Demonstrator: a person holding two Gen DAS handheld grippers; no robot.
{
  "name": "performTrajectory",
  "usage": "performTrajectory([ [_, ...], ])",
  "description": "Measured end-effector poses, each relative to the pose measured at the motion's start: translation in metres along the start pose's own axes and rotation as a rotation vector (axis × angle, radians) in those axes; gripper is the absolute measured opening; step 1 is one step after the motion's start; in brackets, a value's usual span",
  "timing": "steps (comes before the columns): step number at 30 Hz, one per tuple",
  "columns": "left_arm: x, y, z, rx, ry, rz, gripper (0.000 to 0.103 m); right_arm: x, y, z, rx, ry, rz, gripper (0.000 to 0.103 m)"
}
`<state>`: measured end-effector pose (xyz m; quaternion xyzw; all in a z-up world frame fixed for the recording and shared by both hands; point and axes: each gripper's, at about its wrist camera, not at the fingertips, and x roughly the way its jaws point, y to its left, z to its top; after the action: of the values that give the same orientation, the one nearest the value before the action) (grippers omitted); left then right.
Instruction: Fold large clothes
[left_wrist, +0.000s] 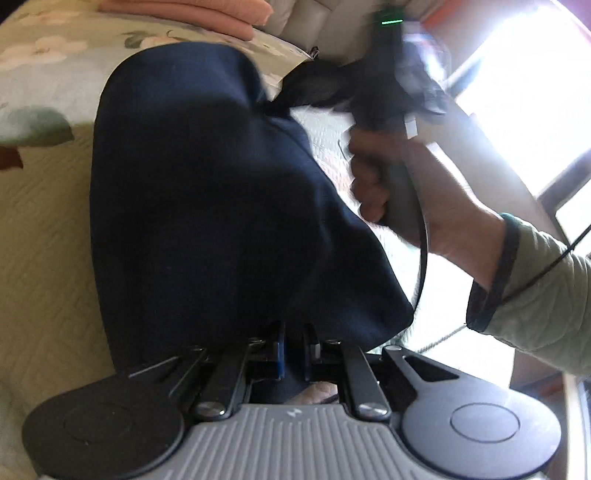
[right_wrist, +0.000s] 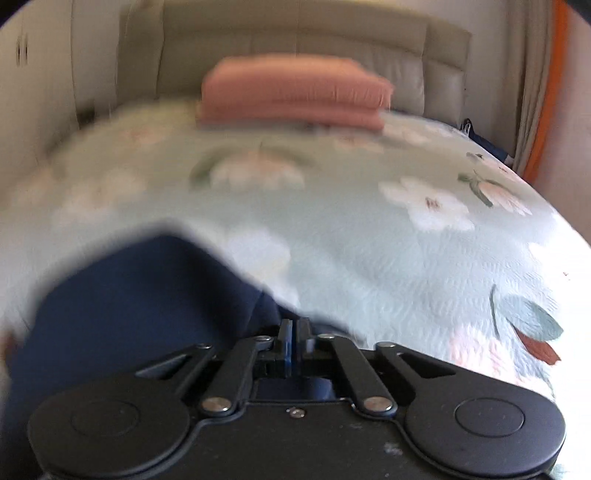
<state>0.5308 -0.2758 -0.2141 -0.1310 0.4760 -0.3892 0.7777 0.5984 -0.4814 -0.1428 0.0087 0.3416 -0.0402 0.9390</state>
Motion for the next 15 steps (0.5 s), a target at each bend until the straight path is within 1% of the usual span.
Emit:
performTrajectory([
  [1,0.000,0.003,0.001,-0.015,-0.003,-0.010,0.011,-0.007,0.003,0.006,-0.004,-0.029,0.052,0.016],
  [3,0.003,0.005,0.002,-0.012,-0.007,-0.013,0.011,-0.011,0.015,0.013,-0.028,-0.044,0.202,0.016],
  [4,0.003,0.005,0.003,-0.021,-0.009,0.007,0.011,-0.004,0.024,0.014,-0.037,-0.028,0.278,0.018],
  [5,0.004,0.004,0.002,-0.010,-0.010,0.014,0.011,0.008,0.034,0.011,-0.056,0.010,0.305,0.018],
  [7,0.003,0.000,0.001,0.003,-0.018,0.022,0.011,0.048,0.051,0.000,-0.100,0.146,0.271,0.017],
  [8,-0.002,-0.007,-0.004,0.007,-0.021,0.021,0.011,0.068,0.051,-0.007,-0.078,0.198,0.262,0.016],
  [9,-0.004,-0.011,-0.005,0.011,-0.026,0.021,0.011,0.079,0.046,-0.009,-0.035,0.210,0.275,0.014],
  [10,-0.006,-0.012,-0.006,0.014,-0.027,0.021,0.011,0.086,0.041,-0.009,0.010,0.224,0.282,0.010],
  [11,-0.006,-0.013,-0.007,0.018,-0.028,0.023,0.011,0.092,0.036,-0.006,0.042,0.240,0.286,0.008],
  [15,-0.008,-0.018,-0.015,0.023,-0.023,0.042,0.011,0.092,0.033,0.001,0.031,0.258,0.289,0.008],
])
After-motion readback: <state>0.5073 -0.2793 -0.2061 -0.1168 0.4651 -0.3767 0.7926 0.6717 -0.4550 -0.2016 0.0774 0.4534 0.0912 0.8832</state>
